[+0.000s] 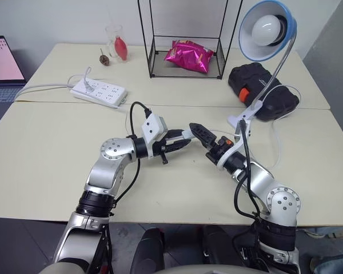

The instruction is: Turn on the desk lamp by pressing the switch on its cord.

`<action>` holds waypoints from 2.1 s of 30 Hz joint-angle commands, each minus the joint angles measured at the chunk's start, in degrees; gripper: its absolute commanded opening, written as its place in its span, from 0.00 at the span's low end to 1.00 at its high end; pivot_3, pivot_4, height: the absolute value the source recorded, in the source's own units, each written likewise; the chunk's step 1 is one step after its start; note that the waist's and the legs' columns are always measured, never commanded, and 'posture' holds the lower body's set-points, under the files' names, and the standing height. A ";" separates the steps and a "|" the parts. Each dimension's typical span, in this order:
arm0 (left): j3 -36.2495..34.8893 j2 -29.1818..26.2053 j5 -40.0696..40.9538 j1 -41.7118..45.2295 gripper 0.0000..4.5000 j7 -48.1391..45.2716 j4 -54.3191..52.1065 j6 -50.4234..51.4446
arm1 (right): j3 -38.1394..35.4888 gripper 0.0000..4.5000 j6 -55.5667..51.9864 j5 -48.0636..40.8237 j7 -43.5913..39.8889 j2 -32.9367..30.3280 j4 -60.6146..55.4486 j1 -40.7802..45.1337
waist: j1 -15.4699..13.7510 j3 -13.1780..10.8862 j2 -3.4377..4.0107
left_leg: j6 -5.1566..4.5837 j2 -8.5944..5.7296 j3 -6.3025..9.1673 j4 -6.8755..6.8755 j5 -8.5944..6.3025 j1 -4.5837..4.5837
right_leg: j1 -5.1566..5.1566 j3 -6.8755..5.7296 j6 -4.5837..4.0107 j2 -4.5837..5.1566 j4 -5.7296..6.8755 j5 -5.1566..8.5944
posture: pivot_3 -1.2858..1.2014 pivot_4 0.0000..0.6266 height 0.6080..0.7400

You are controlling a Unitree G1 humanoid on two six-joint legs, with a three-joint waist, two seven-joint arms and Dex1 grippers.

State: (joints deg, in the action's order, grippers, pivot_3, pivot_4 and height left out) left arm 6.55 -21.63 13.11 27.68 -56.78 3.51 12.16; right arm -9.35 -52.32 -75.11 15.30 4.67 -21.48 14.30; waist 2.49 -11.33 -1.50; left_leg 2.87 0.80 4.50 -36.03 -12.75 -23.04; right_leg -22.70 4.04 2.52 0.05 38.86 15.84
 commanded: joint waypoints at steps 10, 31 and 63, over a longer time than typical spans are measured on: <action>0.38 -0.09 0.81 0.56 0.24 0.97 -3.17 -0.27 | 1.61 0.84 2.54 -2.49 0.76 -0.36 0.36 0.10 | 0.07 0.00 0.00 | 0.00 0.00 -0.01 0.00 0.00 0.00 | -0.01 0.01 0.00 0.00 -0.01 0.00 | 0.52 0.24 1.00; 0.50 -0.32 1.51 0.71 0.24 1.58 -4.50 0.58 | 3.14 0.09 4.01 -3.53 0.51 -1.90 1.61 0.14 | 0.34 -0.01 0.02 | 0.00 0.02 -0.02 0.01 0.00 -0.02 | -0.04 0.02 -0.01 -0.02 -0.01 0.01 | 0.52 0.24 1.00; 0.90 -0.19 1.58 0.43 0.23 2.16 -5.77 2.26 | 4.47 0.46 6.87 -5.42 -0.58 -3.09 2.38 0.70 | 0.42 -0.01 0.01 | 0.00 0.01 -0.02 0.01 0.00 -0.46 | -0.54 0.02 -0.02 -0.02 0.04 0.00 | 0.52 0.24 1.00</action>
State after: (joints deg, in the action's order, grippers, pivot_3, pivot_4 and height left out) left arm 7.35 -21.66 13.56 27.70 -54.55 0.30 14.66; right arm -5.37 -45.59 -79.98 15.15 1.62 -18.16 14.27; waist 2.91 -11.34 -1.48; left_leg 2.87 0.81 4.48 -36.02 -12.74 -23.51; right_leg -23.24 4.06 2.50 0.03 38.89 15.85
